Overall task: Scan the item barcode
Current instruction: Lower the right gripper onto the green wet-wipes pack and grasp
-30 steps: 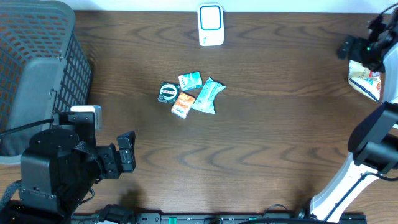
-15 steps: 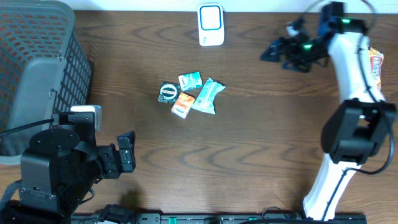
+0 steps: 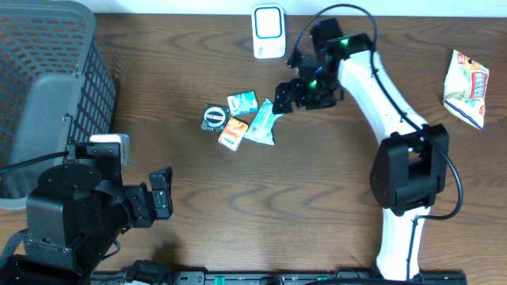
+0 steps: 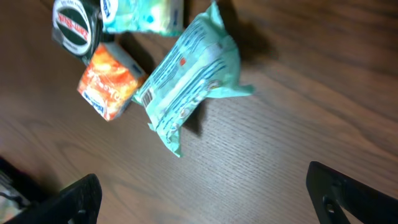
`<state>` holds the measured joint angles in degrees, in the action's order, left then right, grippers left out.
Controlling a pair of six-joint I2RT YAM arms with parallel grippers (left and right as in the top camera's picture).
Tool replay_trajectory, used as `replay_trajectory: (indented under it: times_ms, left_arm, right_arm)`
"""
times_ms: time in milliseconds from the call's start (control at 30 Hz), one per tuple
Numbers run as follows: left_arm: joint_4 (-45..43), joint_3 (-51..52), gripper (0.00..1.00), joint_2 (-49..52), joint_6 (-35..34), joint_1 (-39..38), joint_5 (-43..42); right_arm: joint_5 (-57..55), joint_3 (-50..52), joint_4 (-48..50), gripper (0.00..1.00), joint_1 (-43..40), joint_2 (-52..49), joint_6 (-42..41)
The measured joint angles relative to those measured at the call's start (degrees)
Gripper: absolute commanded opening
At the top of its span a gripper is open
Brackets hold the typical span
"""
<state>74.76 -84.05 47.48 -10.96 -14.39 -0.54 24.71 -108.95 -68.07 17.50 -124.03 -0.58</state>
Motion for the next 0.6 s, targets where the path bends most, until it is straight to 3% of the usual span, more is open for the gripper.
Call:
replay_trajectory:
  times_ms: [367, 600]
  left_arm:
    - [-0.02, 0.00, 0.98, 0.00, 0.00, 0.00, 0.00]
    - [0.00, 0.00, 0.98, 0.00, 0.00, 0.00, 0.00]
  right_arm:
    - [-1.66, 2.91, 1.60, 0.99, 2.14, 0.00, -0.59]
    - [-0.59, 7.39, 3.67, 0.99, 2.12, 0.00, -8.13]
